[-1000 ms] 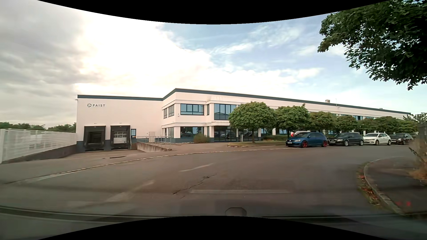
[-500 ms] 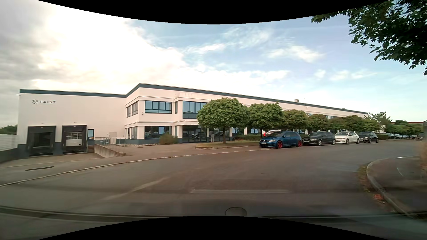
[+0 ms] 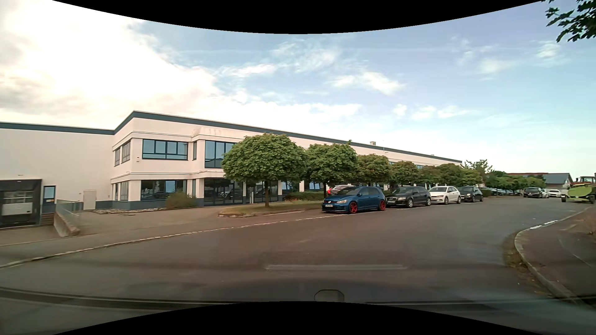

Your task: Follow the waypoints while adhering to traffic rules and regulations

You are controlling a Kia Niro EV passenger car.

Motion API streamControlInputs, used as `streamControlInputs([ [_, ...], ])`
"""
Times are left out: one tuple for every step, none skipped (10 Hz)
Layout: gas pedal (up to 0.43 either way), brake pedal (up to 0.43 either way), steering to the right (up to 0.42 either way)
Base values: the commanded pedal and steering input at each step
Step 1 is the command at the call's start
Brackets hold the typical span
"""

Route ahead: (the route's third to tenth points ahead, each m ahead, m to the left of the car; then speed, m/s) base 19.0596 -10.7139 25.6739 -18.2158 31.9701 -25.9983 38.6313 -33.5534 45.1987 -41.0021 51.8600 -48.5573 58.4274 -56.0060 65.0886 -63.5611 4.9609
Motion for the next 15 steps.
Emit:
streamControlInputs([
  [0.098, 0.0, 0.262],
  [0.098, 0.0, 0.262],
  [0.098, 0.0, 0.264],
  [0.098, 0.0, 0.265],
  [0.098, 0.0, 0.265],
  [0.098, 0.0, 0.267],
  [0.098, 0.0, 0.267],
  [0.098, 0.0, 0.266],
  [0.098, 0.0, 0.266],
  [0.098, 0.0, 0.268],
  [0.087, 0.0, 0.269],
  [0.087, 0.0, 0.275],
  [0.039, 0.0, 0.281],
  [0.0, 0.0, 0.285],
  [0.0, 0.0, 0.287],
])
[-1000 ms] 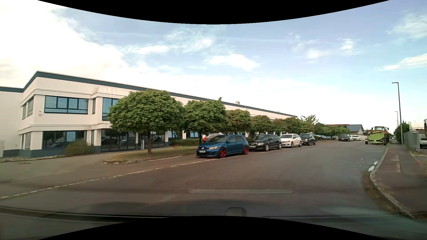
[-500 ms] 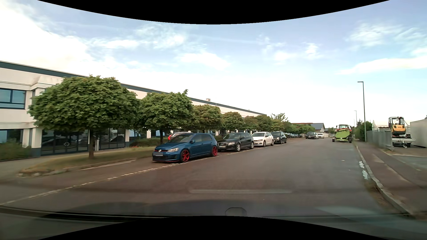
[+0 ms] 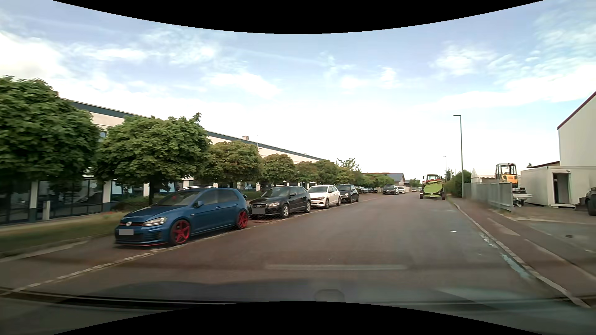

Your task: Follow the waypoints while adhering to traffic rules and regulations

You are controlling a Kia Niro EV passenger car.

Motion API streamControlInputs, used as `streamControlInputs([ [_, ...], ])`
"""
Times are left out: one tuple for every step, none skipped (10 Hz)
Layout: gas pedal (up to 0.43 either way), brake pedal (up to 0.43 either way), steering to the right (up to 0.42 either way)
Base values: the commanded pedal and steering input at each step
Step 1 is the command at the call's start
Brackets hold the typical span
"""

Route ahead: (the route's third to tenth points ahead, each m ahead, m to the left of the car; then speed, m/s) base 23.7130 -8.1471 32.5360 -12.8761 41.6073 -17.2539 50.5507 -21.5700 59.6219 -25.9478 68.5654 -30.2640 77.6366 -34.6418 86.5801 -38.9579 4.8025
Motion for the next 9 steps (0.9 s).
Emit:
streamControlInputs([
  [0.0, 0.0, 0.295],
  [0.0, 0.0, 0.306],
  [0.0, 0.0, 0.308],
  [0.0, 0.0, 0.309],
  [0.0, 0.0, 0.305],
  [0.0, 0.0, 0.303],
  [0.0, 0.0, 0.3],
  [0.0, 0.0, 0.295],
  [0.0, 0.0, 0.288],
])
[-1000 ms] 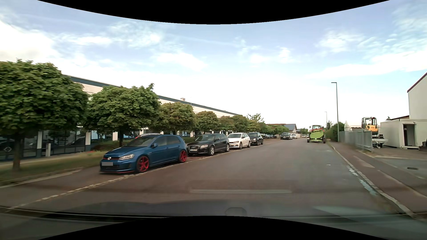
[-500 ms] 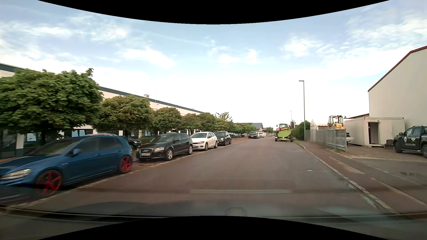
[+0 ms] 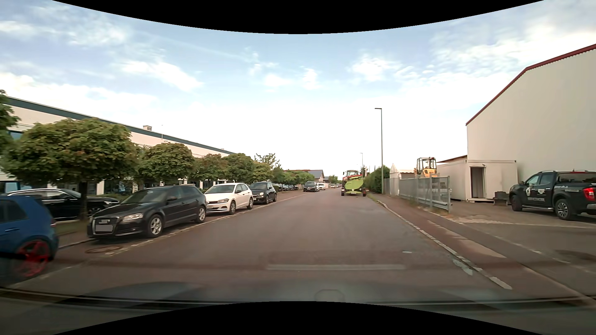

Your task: Follow the waypoints while adhering to traffic rules and regulations

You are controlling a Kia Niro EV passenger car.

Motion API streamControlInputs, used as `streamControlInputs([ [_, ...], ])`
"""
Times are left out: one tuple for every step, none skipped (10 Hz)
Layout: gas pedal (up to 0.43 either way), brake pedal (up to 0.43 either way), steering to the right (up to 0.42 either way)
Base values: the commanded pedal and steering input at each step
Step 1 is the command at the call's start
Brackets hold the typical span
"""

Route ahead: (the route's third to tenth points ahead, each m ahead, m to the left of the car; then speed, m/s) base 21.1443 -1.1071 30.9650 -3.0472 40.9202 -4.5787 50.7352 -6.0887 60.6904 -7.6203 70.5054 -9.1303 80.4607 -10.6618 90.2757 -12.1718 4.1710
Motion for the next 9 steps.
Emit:
streamControlInputs([
  [0.0, 0.03, 0.266],
  [0.0, 0.079, 0.236],
  [0.0, 0.134, 0.213],
  [0.0, 0.146, 0.192],
  [0.0, 0.189, 0.165],
  [0.0, 0.207, 0.135],
  [0.0, 0.213, 0.119],
  [0.0, 0.213, 0.101],
  [0.0, 0.207, 0.081],
])
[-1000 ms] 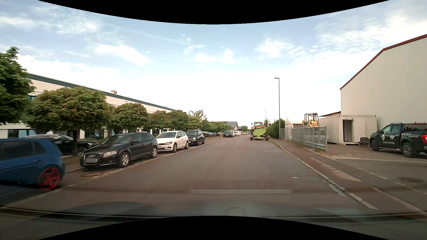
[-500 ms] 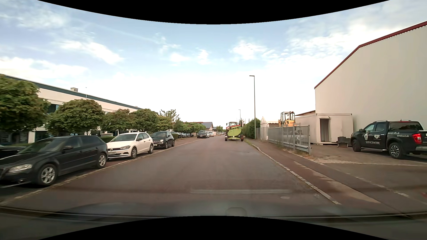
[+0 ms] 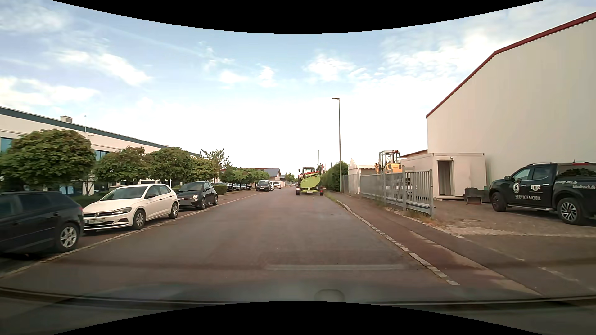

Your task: Follow the waypoints while adhering to traffic rules and regulations

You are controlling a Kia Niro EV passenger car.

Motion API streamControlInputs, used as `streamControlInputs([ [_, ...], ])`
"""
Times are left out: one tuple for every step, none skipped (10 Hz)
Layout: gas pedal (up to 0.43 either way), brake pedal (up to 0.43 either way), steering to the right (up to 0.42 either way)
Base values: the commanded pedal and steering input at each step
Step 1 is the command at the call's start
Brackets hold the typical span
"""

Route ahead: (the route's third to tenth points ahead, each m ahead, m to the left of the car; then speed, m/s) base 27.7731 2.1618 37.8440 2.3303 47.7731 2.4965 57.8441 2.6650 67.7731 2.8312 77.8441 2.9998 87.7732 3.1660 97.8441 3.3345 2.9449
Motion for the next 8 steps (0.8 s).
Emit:
streamControlInputs([
  [0.0, 0.213, 0.069],
  [0.0, 0.213, 0.056],
  [0.0, 0.213, 0.043],
  [0.0, 0.22, 0.034],
  [0.0, 0.22, 0.016],
  [0.0, 0.22, 0.006],
  [0.0, 0.213, 0.005],
  [0.0, 0.213, 0.004],
])
